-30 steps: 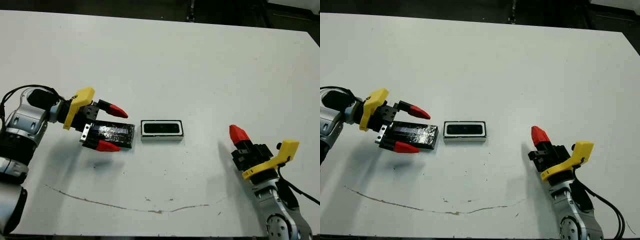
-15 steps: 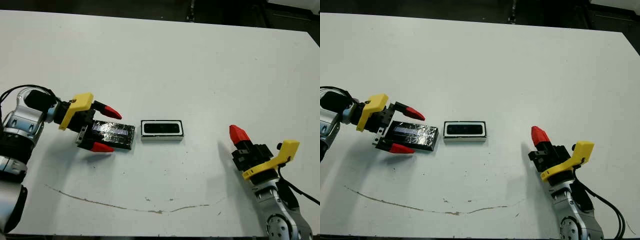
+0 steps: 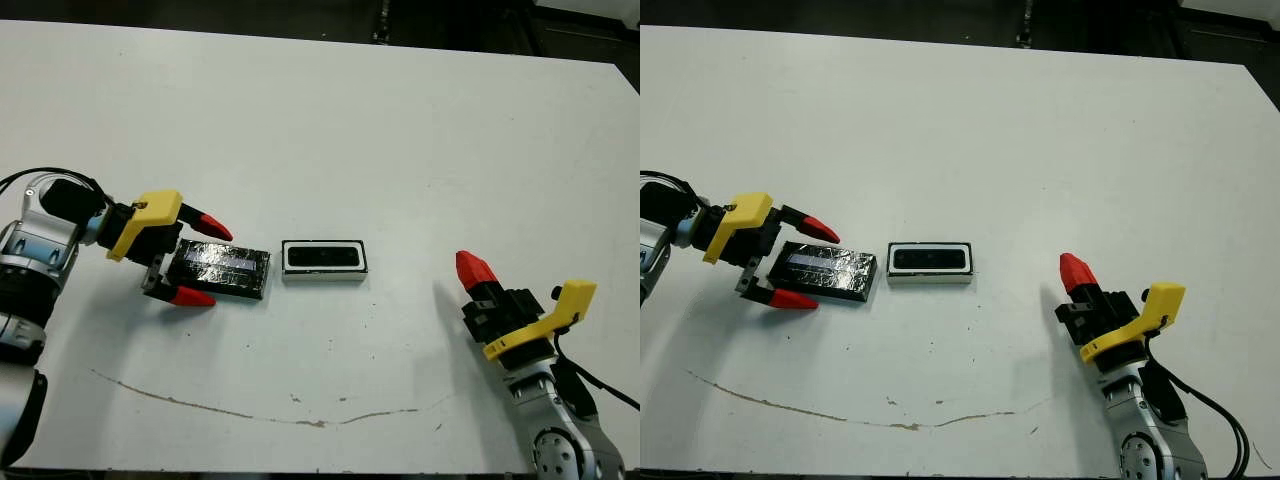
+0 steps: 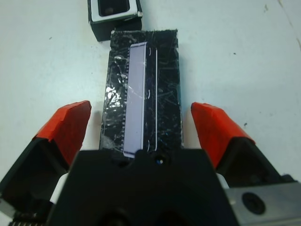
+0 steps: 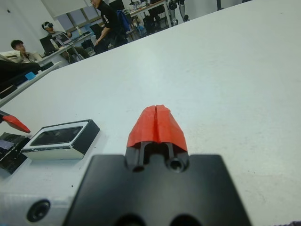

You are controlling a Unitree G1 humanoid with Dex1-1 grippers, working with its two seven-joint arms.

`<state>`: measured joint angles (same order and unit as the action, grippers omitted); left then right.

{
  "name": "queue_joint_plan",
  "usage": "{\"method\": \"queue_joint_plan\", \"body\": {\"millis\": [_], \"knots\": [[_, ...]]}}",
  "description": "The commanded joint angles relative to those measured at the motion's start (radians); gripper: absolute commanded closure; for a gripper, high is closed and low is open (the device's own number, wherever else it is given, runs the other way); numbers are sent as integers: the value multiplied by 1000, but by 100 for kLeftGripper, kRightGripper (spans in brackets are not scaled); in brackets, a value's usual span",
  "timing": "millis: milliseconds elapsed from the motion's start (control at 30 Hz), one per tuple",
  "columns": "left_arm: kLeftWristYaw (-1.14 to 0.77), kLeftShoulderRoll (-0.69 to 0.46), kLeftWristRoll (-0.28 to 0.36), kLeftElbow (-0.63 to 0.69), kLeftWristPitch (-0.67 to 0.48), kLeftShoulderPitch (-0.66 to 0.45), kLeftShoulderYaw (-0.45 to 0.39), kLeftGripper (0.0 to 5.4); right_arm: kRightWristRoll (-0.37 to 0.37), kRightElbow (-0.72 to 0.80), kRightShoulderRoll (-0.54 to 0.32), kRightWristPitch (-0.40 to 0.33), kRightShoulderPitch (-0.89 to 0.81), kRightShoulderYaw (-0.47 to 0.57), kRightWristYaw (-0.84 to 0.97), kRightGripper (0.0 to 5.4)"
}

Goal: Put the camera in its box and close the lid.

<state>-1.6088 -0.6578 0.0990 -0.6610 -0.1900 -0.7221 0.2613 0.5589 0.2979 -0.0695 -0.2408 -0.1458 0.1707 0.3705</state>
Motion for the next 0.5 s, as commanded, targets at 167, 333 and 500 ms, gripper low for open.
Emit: {"method": "queue_joint_plan", "body": {"millis": [167,333,500], "knots": [[28,-20,-25,10,97,-2,-12,0,-2,-6,-14,-3,-8,-1,0,539],[32,-19,-13,22,148,9,-24,22,-5,-1,-13,-9,-10,-6,-7,540],[34,-9,15,18,221,20,-48,89,-10,4,-15,-14,-13,-12,-14,540]]}}
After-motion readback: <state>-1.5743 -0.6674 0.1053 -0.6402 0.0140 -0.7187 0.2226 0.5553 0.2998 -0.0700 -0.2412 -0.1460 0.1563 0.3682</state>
